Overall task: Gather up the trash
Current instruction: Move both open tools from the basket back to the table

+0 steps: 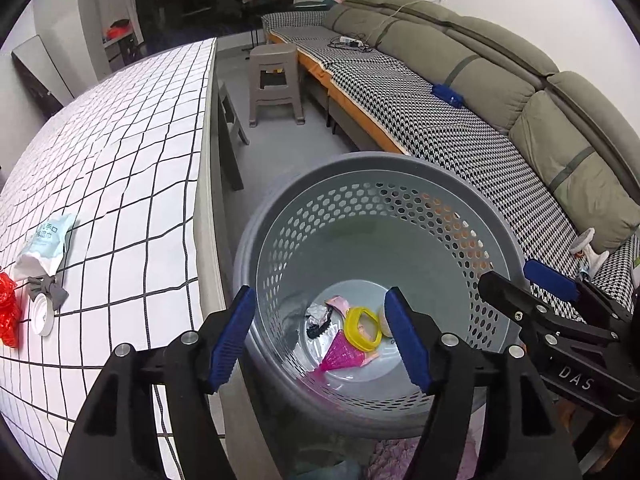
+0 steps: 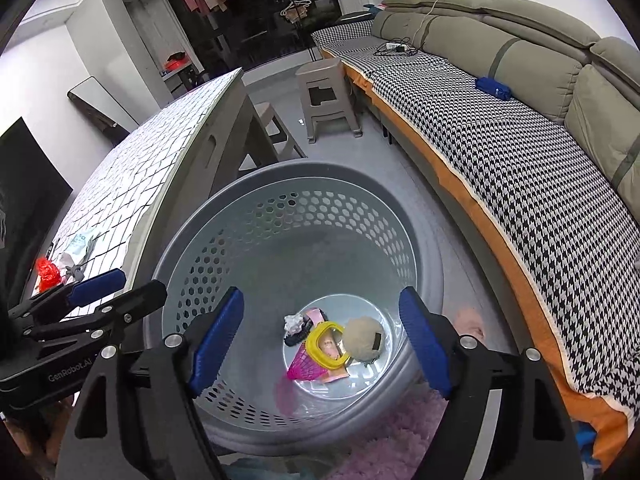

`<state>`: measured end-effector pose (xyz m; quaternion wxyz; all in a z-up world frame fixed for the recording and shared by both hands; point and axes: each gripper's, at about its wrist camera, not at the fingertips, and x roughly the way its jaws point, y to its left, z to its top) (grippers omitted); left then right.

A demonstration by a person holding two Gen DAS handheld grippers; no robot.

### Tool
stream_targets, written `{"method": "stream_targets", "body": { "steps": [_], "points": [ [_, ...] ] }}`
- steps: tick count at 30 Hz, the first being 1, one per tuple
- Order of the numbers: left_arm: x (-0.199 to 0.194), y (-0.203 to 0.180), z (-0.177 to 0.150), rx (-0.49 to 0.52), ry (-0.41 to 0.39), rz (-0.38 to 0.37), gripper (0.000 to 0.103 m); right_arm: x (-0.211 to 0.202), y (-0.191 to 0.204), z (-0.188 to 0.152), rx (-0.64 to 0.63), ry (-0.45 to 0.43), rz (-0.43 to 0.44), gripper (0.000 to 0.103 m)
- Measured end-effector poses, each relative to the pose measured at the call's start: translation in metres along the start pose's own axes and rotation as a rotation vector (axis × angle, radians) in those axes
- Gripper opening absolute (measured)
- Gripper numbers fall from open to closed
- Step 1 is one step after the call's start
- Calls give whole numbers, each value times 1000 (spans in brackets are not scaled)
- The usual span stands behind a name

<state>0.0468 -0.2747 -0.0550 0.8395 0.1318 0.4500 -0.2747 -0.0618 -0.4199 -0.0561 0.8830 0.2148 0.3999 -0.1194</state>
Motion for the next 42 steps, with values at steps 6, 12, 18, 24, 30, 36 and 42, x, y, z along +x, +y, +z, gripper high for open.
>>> {"method": "stream_targets", "body": {
  "steps": [6,12,18,24,30,36,42],
  "points": [
    [-4,0,1,-1,-10,17,73,-5,1,-1,-1,-17,-9,76],
    [-9,1,1,-5,-25,29,80,-10,-1,-3,2,-31,-12,77],
    [-17,-1,-2,-5,-52,50,85,-14,-1,-5,-3,-40,-12,76],
    [-29,-2,-5,1,-94,86,90,-25,1,-8,-18,-70,-35,77],
    [-40,2,-9,-12,-122,118,92,-36,3,-13,-16,-100,-39,76],
    [-53,12,-17,-29,-142,138,92,-44,12,-18,-21,-126,-44,77],
    [-65,26,-28,-56,-158,152,93,-50,26,-25,-44,-135,-38,77]
  ]
}}
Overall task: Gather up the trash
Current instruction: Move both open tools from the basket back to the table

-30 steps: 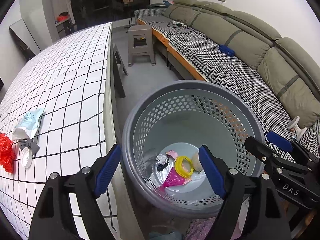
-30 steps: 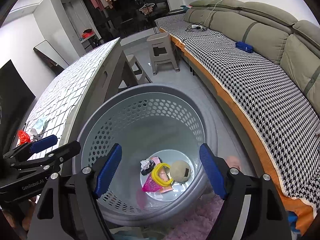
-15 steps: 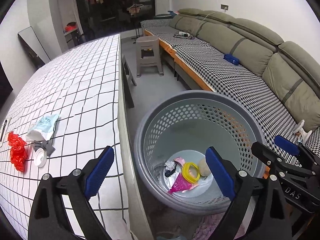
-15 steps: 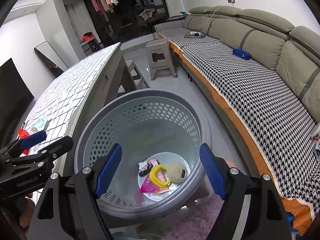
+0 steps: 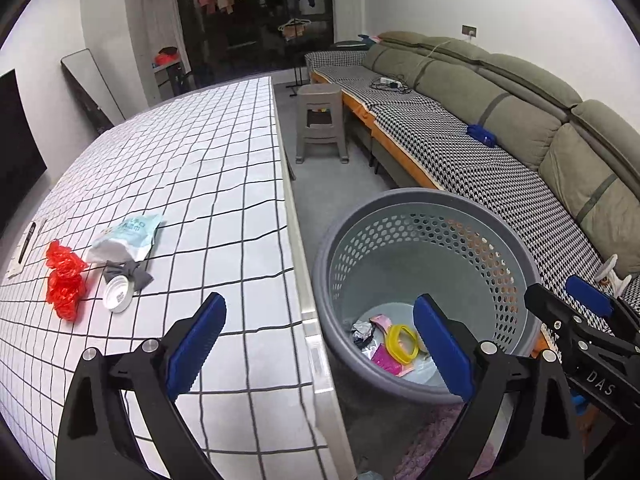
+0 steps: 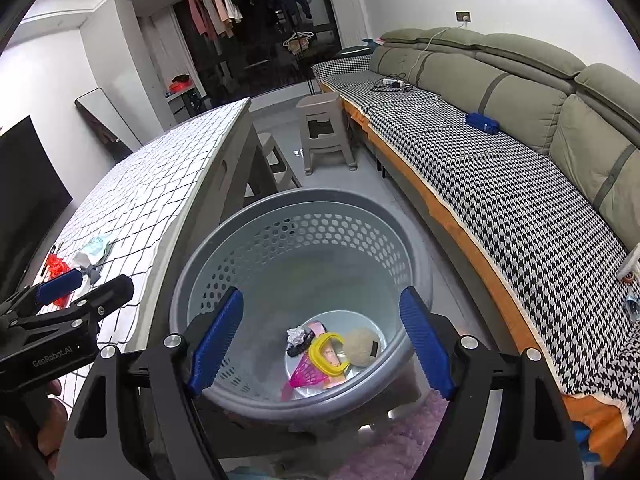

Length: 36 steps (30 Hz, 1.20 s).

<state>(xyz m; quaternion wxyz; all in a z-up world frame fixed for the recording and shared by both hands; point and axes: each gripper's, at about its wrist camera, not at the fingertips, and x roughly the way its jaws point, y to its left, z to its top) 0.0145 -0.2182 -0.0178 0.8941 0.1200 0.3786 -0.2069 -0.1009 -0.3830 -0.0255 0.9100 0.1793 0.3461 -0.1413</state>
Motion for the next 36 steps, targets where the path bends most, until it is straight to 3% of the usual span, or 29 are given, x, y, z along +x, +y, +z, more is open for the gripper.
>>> {"method": "stream_targets", "body": {
  "steps": [18,36],
  "points": [
    [-33,42,-23,-49,-47,31,93,-18,45,-13,-72,-29,26,77],
    [-49,92,-43,-136,-61,65,94,-16,99,-20,-155,-1,96,77]
  ]
}}
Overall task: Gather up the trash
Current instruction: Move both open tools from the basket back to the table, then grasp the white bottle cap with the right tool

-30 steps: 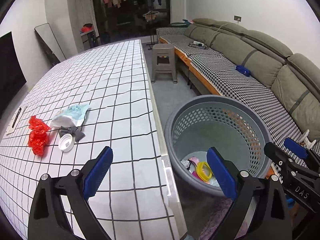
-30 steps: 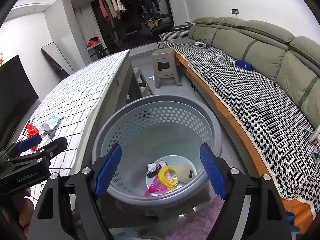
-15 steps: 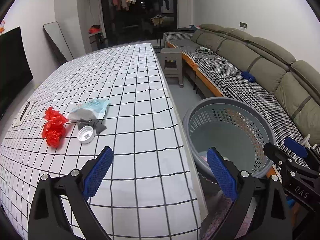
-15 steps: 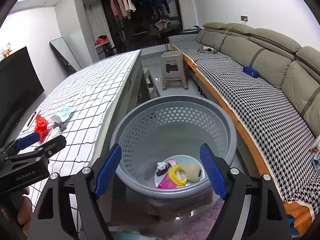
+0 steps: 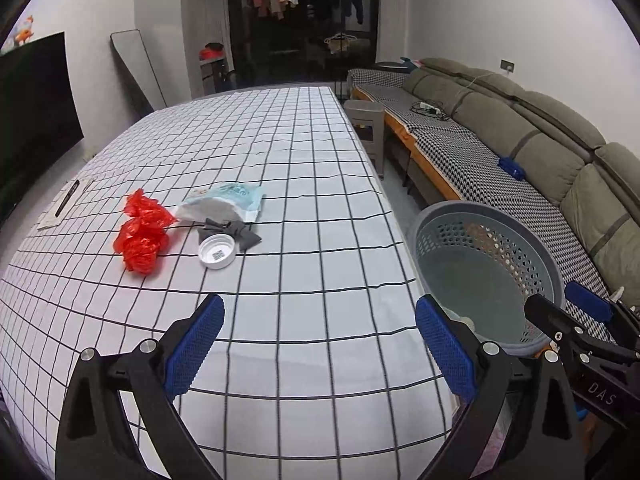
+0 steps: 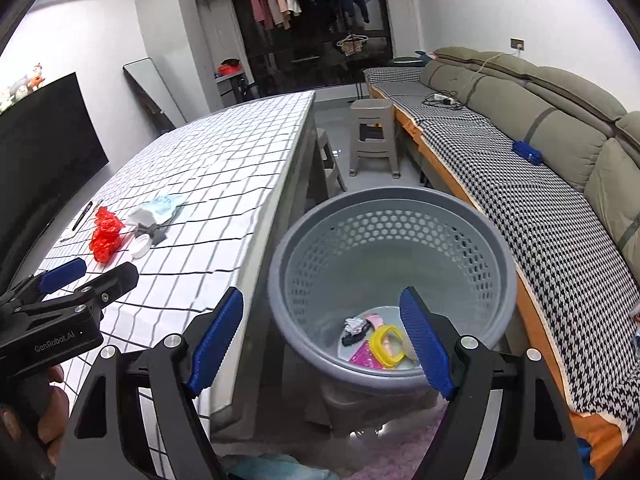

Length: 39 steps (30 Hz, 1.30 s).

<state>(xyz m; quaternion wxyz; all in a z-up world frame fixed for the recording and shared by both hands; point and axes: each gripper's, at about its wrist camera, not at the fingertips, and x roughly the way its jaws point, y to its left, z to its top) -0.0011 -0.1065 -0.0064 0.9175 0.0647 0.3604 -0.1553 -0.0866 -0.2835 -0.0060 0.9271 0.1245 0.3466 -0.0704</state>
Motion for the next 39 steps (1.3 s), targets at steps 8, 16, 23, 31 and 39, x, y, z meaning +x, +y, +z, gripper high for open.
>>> {"method": "stream_targets", "body": {
  "steps": [8,16,23,31,39],
  "points": [
    [0,29,-7,-43,6,39,95,13,30,1,-46,20,43,77],
    [0,68,-12,-107,19,96,95,33,64,5,-106,53,103,77],
    [4,100,-12,-156,25,143,94,50,91,11,-160,81,153,77],
    [7,137,-12,-190,24,196,94,74,121,27,-206,112,170,77],
    [8,172,-14,-209,25,242,94,101,165,42,-250,150,194,77]
  ]
}}
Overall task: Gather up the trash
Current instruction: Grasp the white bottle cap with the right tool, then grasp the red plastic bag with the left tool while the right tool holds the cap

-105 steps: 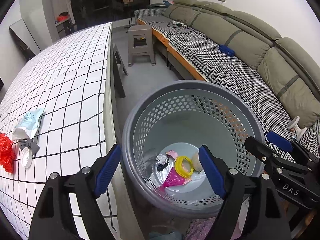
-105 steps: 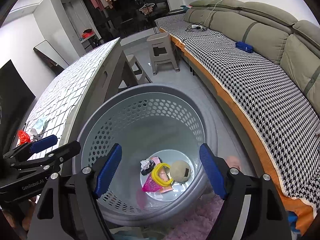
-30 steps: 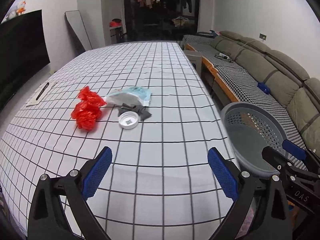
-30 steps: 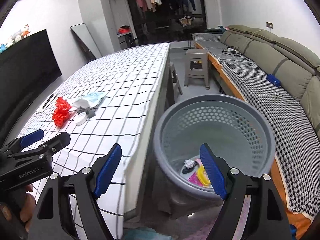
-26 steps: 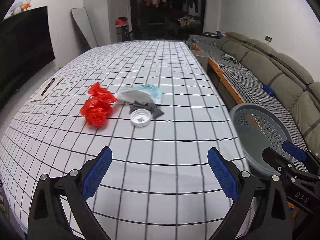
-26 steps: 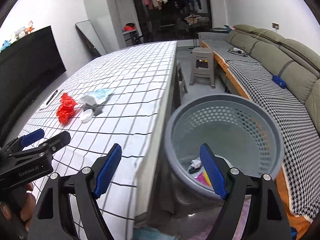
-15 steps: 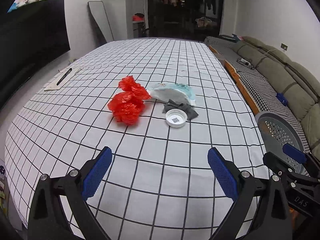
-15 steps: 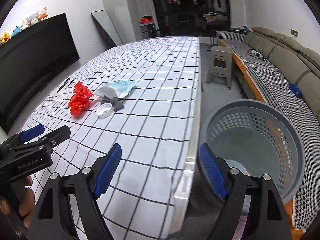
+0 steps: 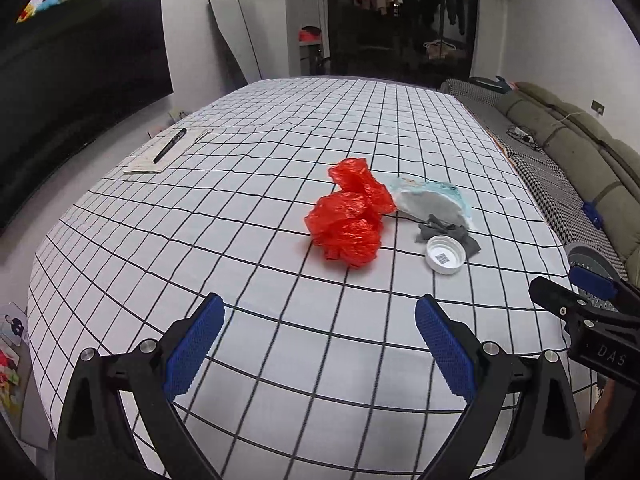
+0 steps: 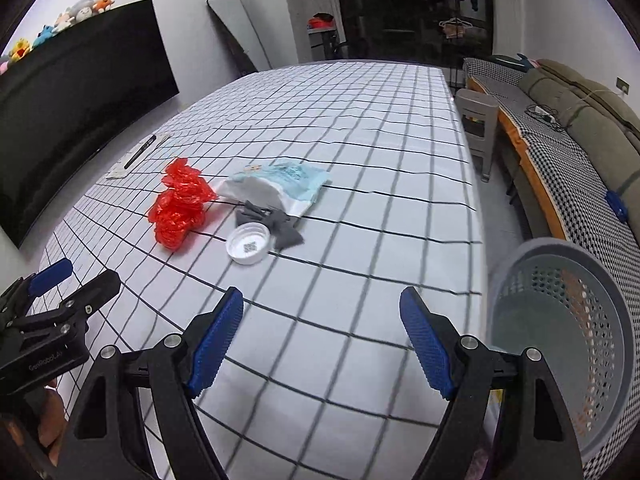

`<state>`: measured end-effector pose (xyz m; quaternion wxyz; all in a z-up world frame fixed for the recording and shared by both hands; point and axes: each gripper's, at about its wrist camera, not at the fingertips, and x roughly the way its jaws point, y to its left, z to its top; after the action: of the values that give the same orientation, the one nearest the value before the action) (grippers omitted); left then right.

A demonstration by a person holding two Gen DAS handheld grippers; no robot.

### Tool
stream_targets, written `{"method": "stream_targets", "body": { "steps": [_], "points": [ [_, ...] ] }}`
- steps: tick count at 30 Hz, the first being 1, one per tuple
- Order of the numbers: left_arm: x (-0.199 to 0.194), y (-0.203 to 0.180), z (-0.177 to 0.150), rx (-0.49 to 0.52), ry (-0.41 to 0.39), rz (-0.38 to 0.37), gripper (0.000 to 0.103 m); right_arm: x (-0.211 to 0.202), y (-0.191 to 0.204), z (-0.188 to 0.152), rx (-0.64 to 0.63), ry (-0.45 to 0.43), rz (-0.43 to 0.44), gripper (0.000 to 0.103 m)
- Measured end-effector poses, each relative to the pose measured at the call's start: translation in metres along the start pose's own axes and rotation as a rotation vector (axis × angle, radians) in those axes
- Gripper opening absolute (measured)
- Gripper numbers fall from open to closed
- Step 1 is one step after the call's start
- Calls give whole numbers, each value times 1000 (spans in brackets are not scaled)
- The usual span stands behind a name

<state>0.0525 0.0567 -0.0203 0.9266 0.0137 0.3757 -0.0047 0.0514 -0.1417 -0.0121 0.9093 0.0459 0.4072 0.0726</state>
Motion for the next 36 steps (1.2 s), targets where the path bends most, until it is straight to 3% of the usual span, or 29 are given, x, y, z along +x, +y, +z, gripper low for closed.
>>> {"method": "stream_targets", "body": {
  "steps": [12,22,31,36],
  "points": [
    [12,39,4,-48,16,7,94,53,49,22,-57,111,39,77],
    [16,56,-3,-92,36,-16,94,74,62,23,-70,144,-2,49],
    [16,57,-3,-105,35,-30,94,82,69,31,-70,147,2,47],
    [15,56,-3,-103,36,-32,94,89,73,37,-88,141,-18,39]
  ]
}}
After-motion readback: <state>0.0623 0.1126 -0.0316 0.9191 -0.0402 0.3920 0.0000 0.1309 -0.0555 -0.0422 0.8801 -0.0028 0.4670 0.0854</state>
